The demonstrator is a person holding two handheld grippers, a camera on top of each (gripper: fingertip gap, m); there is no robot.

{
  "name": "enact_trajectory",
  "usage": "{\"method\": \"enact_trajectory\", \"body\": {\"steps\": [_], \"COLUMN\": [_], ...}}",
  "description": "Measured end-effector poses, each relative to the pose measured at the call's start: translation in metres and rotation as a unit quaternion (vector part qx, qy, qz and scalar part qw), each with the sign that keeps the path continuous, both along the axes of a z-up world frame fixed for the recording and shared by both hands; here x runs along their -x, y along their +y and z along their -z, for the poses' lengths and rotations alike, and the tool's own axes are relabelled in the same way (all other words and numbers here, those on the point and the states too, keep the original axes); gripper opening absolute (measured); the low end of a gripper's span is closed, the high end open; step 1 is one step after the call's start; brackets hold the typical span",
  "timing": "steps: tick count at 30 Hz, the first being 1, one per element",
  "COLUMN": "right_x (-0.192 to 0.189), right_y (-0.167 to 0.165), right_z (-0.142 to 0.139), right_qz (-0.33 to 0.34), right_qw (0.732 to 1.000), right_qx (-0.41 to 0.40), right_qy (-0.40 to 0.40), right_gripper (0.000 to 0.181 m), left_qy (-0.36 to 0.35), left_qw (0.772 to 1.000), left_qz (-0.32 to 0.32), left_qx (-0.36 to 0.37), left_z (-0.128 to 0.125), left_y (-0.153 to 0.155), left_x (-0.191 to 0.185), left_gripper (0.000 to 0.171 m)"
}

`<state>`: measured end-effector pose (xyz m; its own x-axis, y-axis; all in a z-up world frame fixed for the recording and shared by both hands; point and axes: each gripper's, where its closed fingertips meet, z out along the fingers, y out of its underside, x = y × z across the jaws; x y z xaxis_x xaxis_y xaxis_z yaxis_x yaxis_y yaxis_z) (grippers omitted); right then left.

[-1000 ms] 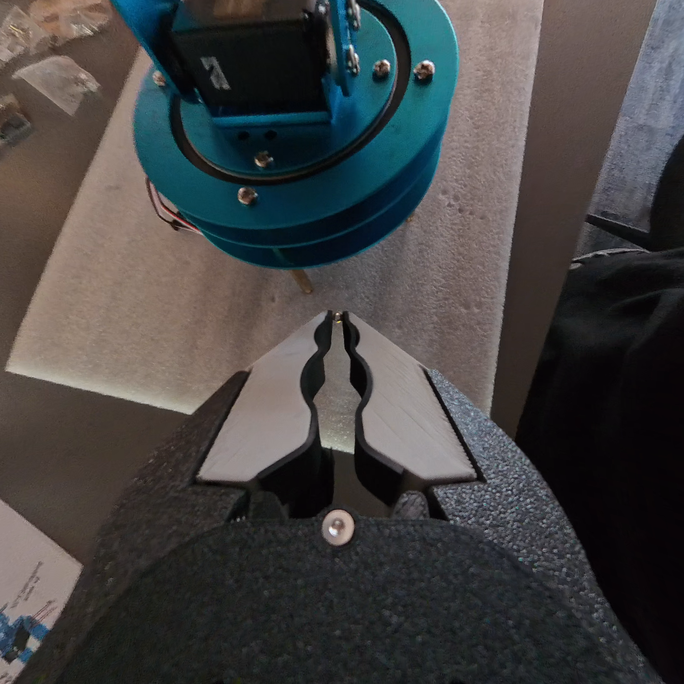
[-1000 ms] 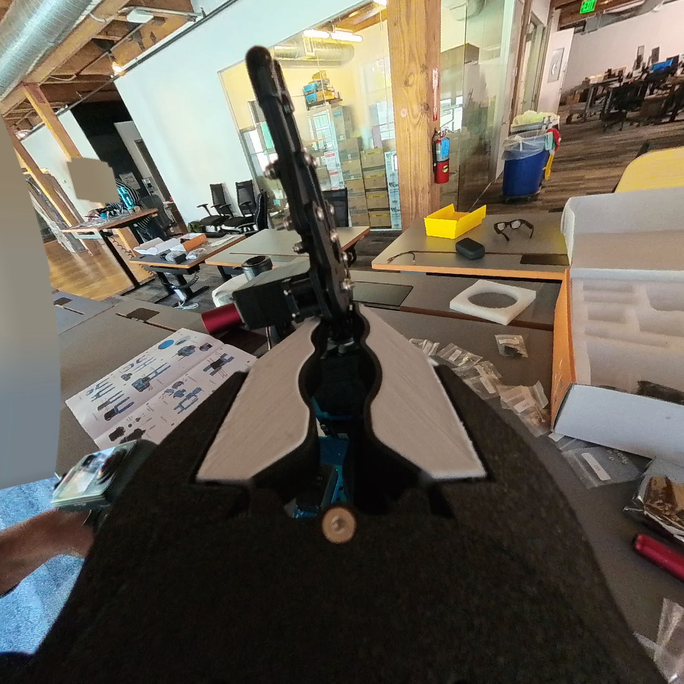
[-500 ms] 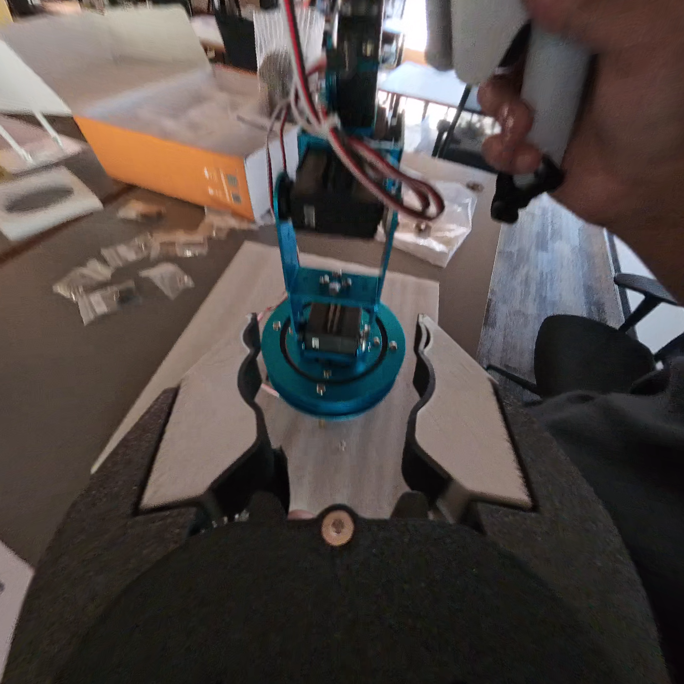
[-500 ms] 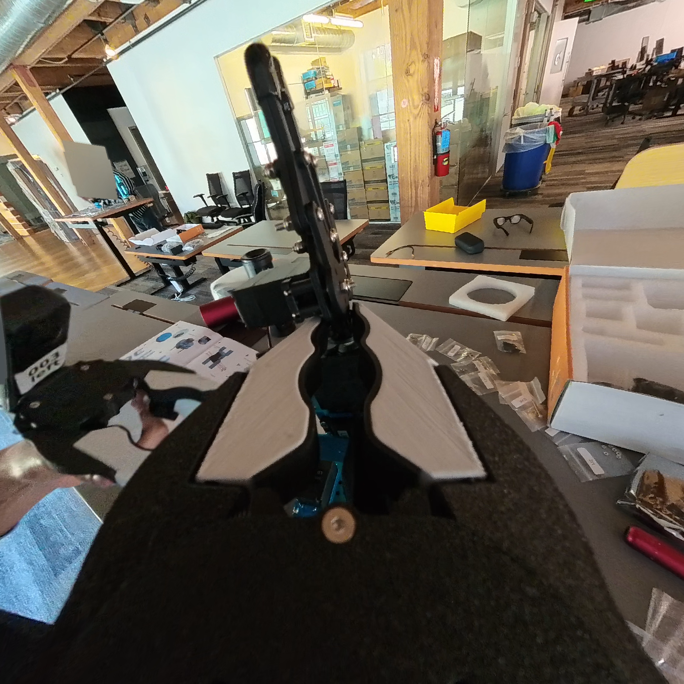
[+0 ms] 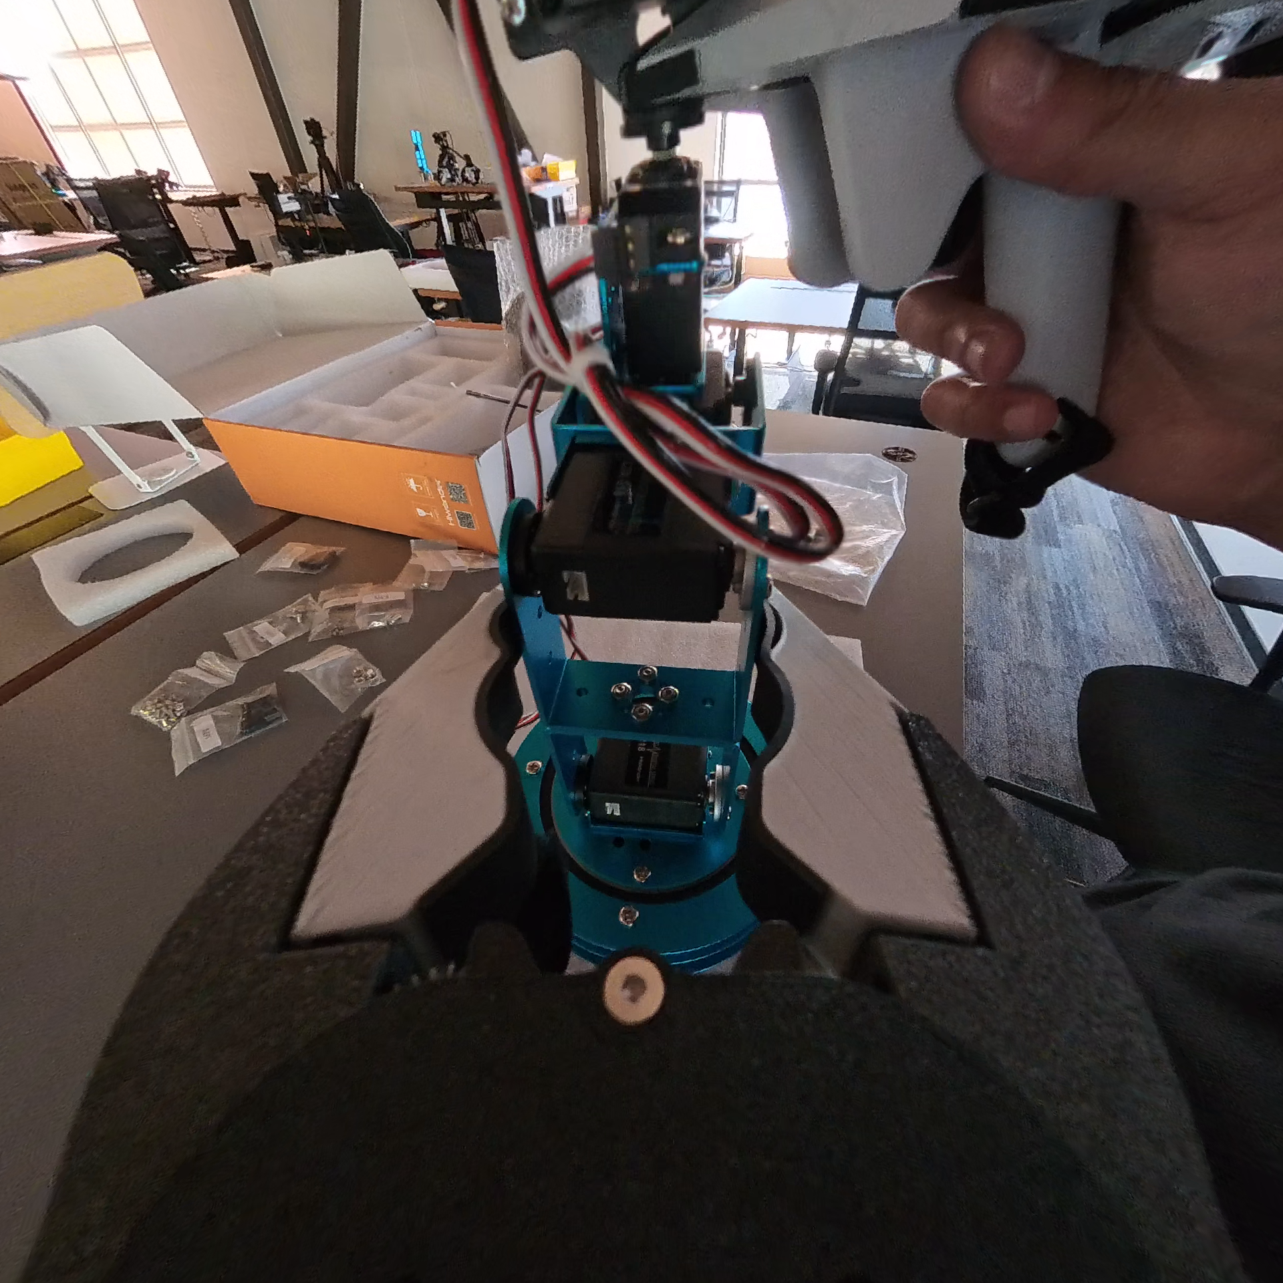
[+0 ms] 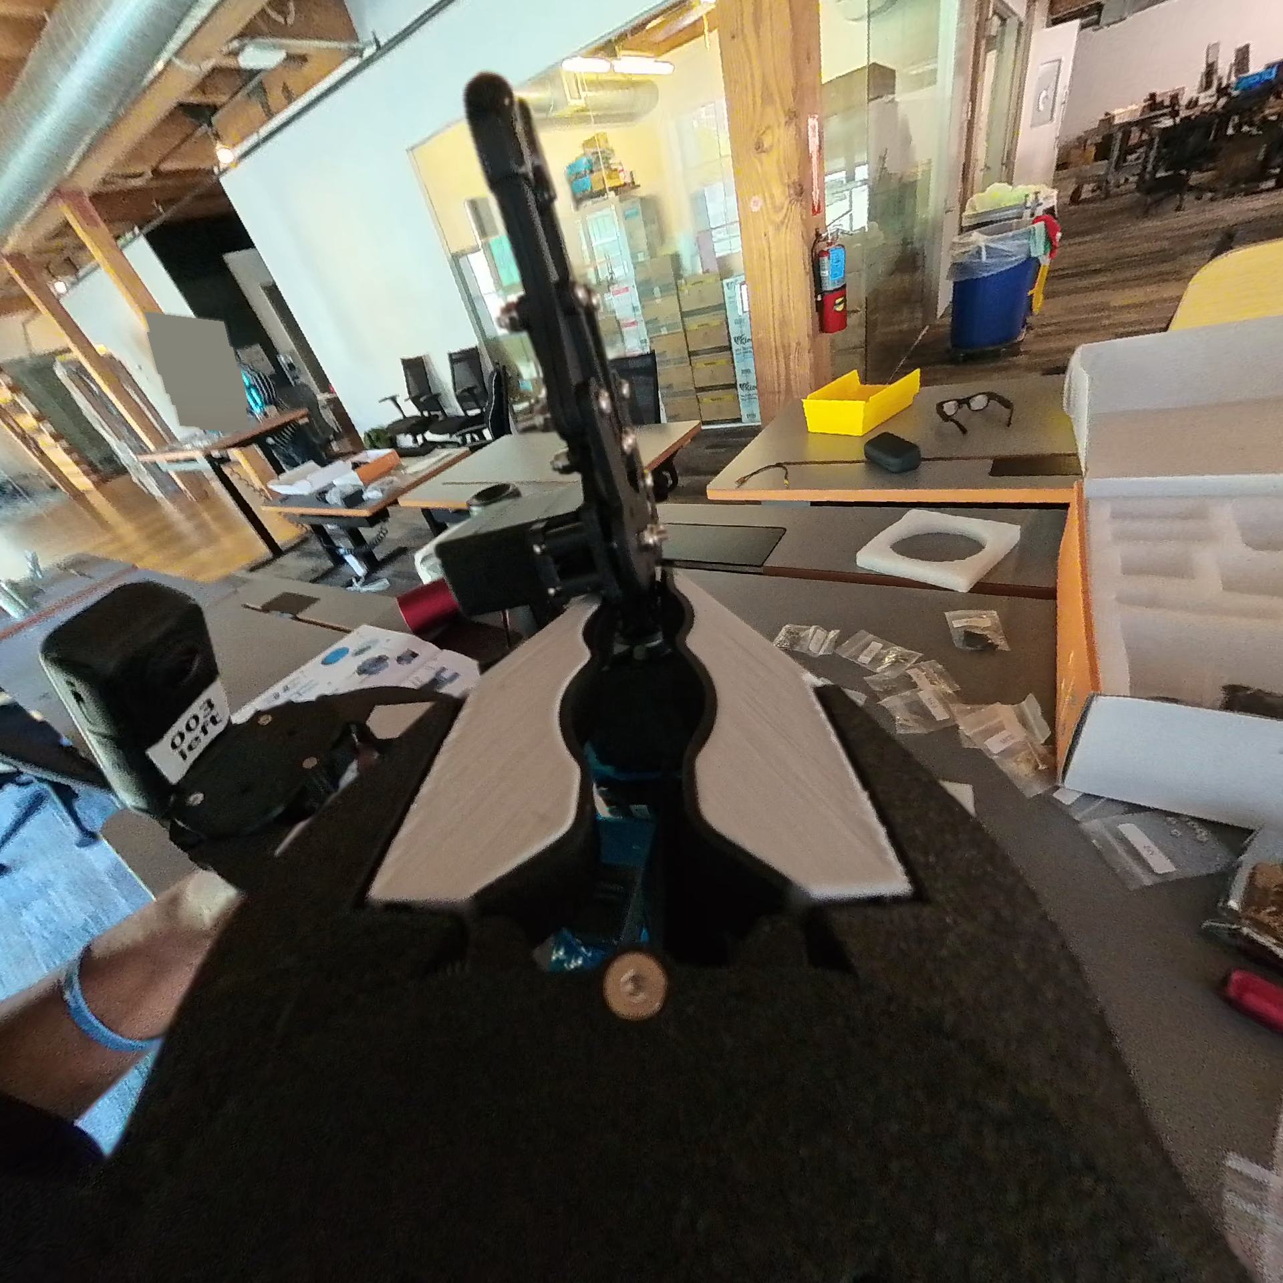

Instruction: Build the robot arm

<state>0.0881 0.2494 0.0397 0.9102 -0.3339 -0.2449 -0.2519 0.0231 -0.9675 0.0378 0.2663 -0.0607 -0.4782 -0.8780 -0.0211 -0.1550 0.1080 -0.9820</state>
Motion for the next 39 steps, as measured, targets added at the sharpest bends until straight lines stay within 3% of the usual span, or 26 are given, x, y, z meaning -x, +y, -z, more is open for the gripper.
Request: {"method": "enact_trajectory", "body": {"steps": [7, 12, 15, 25, 39], "right_x": [-0.028, -0.048, -0.049, -0.048, -0.044], "right_y": [-0.023, -0.039, -0.041, -0.043, -0.051], "right_z": [0.005, 0.02, 0.023, 0.02, 0.023], "right_qz": [0.0, -0.028, -0.053, -0.09, -0.152], "right_qw": [0.988, 0.94, 0.918, 0.912, 0.936], "right_qx": [-0.095, -0.202, -0.245, -0.271, -0.235], "right_qy": [0.125, 0.275, 0.308, 0.294, 0.214], "right_gripper": [0.012, 0.012, 0.012, 0.018, 0.02], "left_qy": [-0.009, -0.01, -0.006, 0.018, 0.05], "left_qw": [1.0, 1.0, 1.0, 1.0, 0.998], "left_qz": [0.01, 0.01, 0.007, 0.008, 0.016], "left_qx": [-0.005, -0.007, -0.008, -0.018, -0.029], "left_z": [0.0, 0.0, 0.0, 0.001, 0.003], "left_y": [-0.001, -0.003, -0.003, -0.002, -0.003], "left_x": [0.001, 0.001, 0.002, 0.002, 0.001], "left_gripper": [0.067, 0.066, 0.067, 0.066, 0.067]}}
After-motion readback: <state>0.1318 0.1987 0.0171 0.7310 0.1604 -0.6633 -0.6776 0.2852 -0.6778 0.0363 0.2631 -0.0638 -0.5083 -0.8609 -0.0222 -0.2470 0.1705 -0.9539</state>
